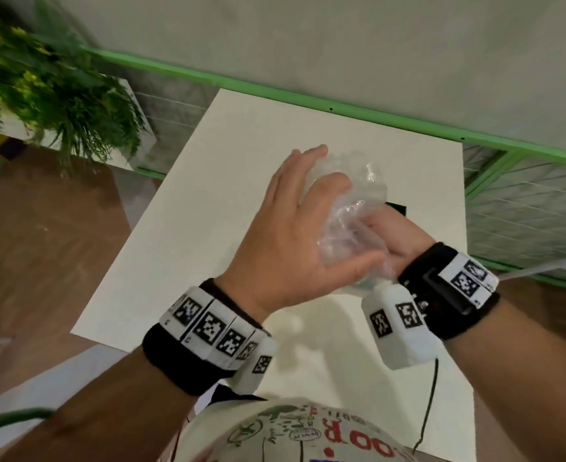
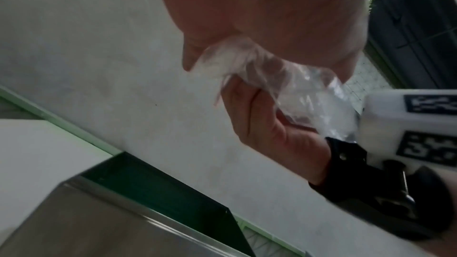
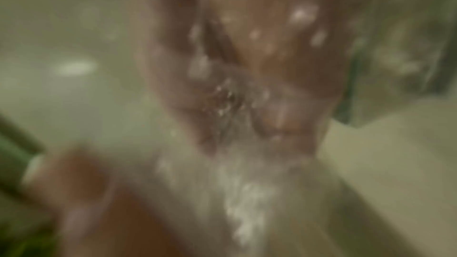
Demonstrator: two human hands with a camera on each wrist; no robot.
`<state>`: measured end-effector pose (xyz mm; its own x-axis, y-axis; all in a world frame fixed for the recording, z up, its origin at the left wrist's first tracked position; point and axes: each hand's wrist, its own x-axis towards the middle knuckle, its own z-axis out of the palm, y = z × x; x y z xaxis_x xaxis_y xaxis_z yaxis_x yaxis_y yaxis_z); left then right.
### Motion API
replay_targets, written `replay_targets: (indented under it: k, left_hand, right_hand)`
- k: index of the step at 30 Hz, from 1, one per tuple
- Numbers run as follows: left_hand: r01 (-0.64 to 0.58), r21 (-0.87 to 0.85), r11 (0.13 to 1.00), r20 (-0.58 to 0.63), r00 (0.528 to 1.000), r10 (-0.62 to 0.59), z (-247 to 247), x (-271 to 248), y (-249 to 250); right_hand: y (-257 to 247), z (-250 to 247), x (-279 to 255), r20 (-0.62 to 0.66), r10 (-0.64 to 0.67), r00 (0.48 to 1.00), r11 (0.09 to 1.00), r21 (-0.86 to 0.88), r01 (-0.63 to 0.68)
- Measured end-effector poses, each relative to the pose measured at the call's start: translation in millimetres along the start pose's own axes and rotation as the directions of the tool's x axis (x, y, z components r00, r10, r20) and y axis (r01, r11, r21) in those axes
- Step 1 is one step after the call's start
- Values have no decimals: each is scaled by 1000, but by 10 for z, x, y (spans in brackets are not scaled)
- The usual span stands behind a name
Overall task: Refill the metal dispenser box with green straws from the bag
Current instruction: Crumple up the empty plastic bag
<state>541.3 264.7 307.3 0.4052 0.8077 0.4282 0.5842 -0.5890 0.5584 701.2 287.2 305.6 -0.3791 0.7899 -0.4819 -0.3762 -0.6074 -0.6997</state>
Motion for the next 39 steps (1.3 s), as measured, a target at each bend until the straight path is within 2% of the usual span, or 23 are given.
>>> replay_targets:
  k: [2,5,6,9,12,14,16,19,22,25,26,27,28,29,31,33,34,36,38,39]
  left_hand:
    - [-100,-63,993,-170,981,88,69,95,40]
    - [-251,-30,968,-290,929,231,6,226,43]
    - [-274,-8,962,-298,918,260,-21,259,18]
    - [-281,72,957,-265,920,290,-42,342,-96]
    - [-312,202,928,-176,921,348,40,383,-91]
    - [-360,220,907,-157,904,397,75,382,-17]
    - [-412,193,890,-187,876,446,80,361,25]
    - [-364,169,916,-213,894,394,50,301,-80]
    - [-287,136,948,-257,914,314,-12,193,-255]
    - [-277,175,945,-351,879,323,-157,21,-498]
    - [-247,183,951,-378,876,300,-245,-52,-610]
    - [-208,180,961,-405,875,265,-352,-124,-731]
    - [-165,165,972,-433,874,222,-473,-185,-830]
    - [-128,145,981,-466,866,182,-597,-238,-923]
    - [-85,94,992,-505,854,121,-845,-317,-1070]
    - [-13,29,999,-511,859,26,-1059,-409,-1298]
    - [61,-17,998,-527,848,-61,-1174,-467,-1439]
    - [224,-214,951,-549,778,-307,-1486,-577,-1768]
    - [421,-357,834,-445,708,-548,-1829,-669,-2095]
    - [483,-420,768,-375,679,-632,-1945,-746,-2284]
  right_hand:
    - [-89,23,-77,-19,-11,1000,1000,-22,10]
    - [-228,42,-142,193,11,981,1000,4,-12]
    - [-260,28,-172,247,-6,969,999,49,-6]
    - [-275,-15,-200,190,-27,981,982,188,-9]
    - [-235,4,-172,167,-106,980,981,179,75]
    - [-219,48,-148,192,-131,973,977,193,94]
    - [-212,112,-145,205,-144,968,985,122,121]
    - [-151,211,-108,152,-148,977,983,-85,162]
    - [-108,343,-26,115,-60,992,962,-259,88]
    - [-180,560,68,127,51,991,875,-484,16]
    - [-200,648,111,113,56,992,831,-556,17]
    - [-222,714,163,87,62,994,828,-561,-3]
    - [-232,790,218,76,85,993,863,-504,-35]
    - [-219,883,280,100,133,986,899,-431,-78]
    - [-112,1129,426,227,250,941,937,-304,-175]
    - [65,1445,625,302,281,911,932,-312,-184]
    - [163,1640,757,312,273,910,923,-352,-157]
    - [369,2124,1006,319,273,907,894,-431,-117]
    - [560,2608,1246,329,311,892,858,-500,-115]
    - [659,2799,1374,308,327,894,831,-544,-116]
